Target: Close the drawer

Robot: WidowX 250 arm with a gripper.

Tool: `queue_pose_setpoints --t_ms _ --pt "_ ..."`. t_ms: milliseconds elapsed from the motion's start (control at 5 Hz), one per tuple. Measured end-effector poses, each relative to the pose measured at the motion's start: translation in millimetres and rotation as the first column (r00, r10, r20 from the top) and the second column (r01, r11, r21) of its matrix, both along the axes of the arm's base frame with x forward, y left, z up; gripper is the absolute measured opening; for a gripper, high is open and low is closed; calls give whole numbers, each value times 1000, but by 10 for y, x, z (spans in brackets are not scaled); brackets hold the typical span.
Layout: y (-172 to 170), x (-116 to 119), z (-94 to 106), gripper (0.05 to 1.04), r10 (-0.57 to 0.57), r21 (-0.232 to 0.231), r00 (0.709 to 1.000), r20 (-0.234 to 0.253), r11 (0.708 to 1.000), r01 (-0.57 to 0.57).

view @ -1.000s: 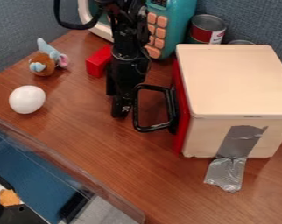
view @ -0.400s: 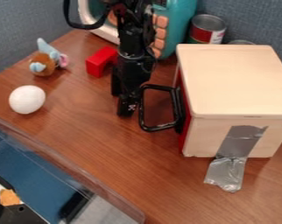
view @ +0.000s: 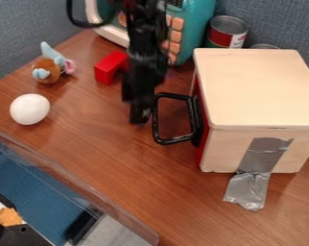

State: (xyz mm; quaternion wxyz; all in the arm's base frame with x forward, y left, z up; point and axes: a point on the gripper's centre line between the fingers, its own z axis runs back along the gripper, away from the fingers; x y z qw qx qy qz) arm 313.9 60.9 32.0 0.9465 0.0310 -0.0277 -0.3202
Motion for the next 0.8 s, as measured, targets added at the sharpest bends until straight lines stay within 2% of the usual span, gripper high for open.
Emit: queue_pose_setpoints --t_ms 200,400,600,800 --pt "283 -164 452 999 62 -54 997 49 997 -59" --pt "402 -420 809 999 84 -126 995 50 989 -77" --pt "509 -650 1020 999 89 -127 994 66 989 -80" --pt "443 -906 1086 999 48 -106 996 72 994 -40"
